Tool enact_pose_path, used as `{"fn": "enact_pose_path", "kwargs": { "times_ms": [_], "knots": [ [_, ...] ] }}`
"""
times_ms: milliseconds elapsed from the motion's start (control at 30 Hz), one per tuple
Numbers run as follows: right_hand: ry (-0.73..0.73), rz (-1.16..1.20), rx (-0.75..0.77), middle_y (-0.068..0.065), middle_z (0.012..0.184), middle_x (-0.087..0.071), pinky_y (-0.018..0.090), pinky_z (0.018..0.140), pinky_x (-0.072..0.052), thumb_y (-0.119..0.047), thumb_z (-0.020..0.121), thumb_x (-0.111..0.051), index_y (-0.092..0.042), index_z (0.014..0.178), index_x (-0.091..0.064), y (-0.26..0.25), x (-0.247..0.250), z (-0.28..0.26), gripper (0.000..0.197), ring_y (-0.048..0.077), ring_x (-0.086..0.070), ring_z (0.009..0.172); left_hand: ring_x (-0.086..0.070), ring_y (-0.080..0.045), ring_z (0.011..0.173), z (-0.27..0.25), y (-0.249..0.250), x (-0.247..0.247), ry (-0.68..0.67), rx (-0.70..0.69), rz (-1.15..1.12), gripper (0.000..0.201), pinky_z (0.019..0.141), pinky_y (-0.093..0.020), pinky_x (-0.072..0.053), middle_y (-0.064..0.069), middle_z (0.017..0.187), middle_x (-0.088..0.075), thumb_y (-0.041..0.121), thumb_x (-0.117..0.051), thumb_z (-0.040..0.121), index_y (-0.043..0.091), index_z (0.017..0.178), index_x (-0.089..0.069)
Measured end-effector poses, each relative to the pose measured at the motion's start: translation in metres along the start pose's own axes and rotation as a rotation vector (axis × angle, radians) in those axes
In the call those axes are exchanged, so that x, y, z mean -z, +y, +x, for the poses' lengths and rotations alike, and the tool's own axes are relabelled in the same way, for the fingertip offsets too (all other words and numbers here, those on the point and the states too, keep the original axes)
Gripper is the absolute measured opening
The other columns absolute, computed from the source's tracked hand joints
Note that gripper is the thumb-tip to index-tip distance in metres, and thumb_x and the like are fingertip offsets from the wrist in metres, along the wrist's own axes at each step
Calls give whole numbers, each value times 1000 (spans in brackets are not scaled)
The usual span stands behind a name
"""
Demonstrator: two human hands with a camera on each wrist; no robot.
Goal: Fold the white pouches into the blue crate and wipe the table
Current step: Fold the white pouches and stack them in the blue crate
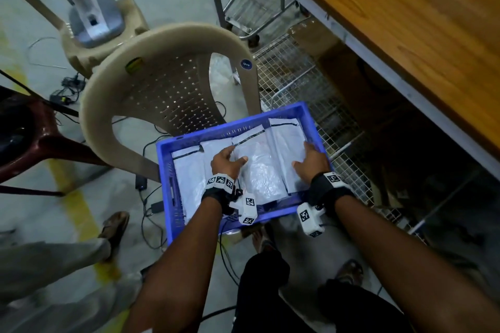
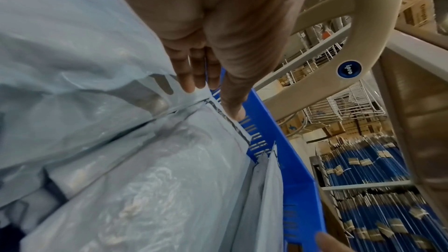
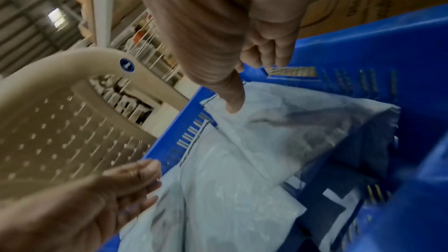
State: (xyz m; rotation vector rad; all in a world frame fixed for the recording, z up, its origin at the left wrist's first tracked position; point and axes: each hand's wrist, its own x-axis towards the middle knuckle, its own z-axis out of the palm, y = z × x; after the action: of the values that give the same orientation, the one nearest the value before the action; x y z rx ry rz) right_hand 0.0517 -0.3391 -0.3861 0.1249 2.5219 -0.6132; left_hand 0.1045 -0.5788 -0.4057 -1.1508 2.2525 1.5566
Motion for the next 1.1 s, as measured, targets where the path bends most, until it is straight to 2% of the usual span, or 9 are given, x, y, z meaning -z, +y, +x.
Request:
{"fn": "enact_pose_path", "kwargs": {
  "times_ms": [100,167,300,400,667,800,867,1000,1100],
  "knots": [
    [-202,-166,135,11,164,-2,43,120,-20,-27,92,-63,-20,157,-14,-11,-9,3,82,29,-6,151,-60,-20,120,0,0,-1,-58,-42,-46,60,95,-27,-51,-7,131,-64,13,-88,72,15,128,-66],
    [-299,-267,178,11,164,7,45,121,-19,-24,95,-59,-26,157,-12,-13,-13,10,78,29,2,151,-56,-21,125,1,3,-5,-172,-50,5,65,89,-21,-52,-6,141,-56,9,-87,72,15,132,-63],
    [-382,-333,133,6,162,20,51,121,-9,-10,94,-51,-36,155,-7,-5,-26,26,80,28,14,150,-28,-24,148,8,0,-17,-356,-95,353,87,121,-37,-26,-5,160,-27,23,-90,69,20,146,-48],
    [-427,-320,115,2,160,26,55,120,-10,-2,93,-46,-40,155,-5,3,-30,35,83,26,19,149,-10,-21,153,13,-4,-29,-407,-84,445,90,123,-34,-16,-4,164,-18,20,-88,72,21,150,-42],
    [-441,-325,129,3,159,30,54,118,-14,-8,95,-45,-41,154,-4,3,-37,43,79,26,19,149,0,-21,153,27,-10,-50,-423,-181,722,92,123,-30,-10,-4,166,-2,23,-81,80,27,156,-27],
    [-361,-250,166,3,161,22,51,120,-12,-21,96,-54,-38,155,-11,4,-26,31,75,24,14,150,-2,-23,153,18,2,-48,-412,-204,791,92,124,-34,-14,-4,166,1,34,-78,82,28,156,-24],
    [-271,-204,181,5,163,14,49,121,-11,-23,96,-56,-34,155,-17,-1,-13,23,71,24,8,151,-15,-25,152,10,15,-44,-358,-205,718,89,122,-36,-21,-5,166,-5,38,-79,80,26,154,-32],
    [-37,-120,212,12,162,-15,45,116,-28,-23,95,-58,-20,151,-34,-12,27,-2,61,31,-20,147,-37,-22,143,-17,62,-28,-204,-267,436,66,116,-32,-32,-5,153,-43,30,-83,79,15,138,-57],
    [130,129,212,12,144,-49,35,108,-40,-21,91,-64,-14,135,-57,-17,71,-26,45,28,-51,129,-65,-19,109,-43,107,-20,-153,-338,260,43,98,-31,-49,-9,121,-70,25,-80,82,7,119,-70]
  ]
}}
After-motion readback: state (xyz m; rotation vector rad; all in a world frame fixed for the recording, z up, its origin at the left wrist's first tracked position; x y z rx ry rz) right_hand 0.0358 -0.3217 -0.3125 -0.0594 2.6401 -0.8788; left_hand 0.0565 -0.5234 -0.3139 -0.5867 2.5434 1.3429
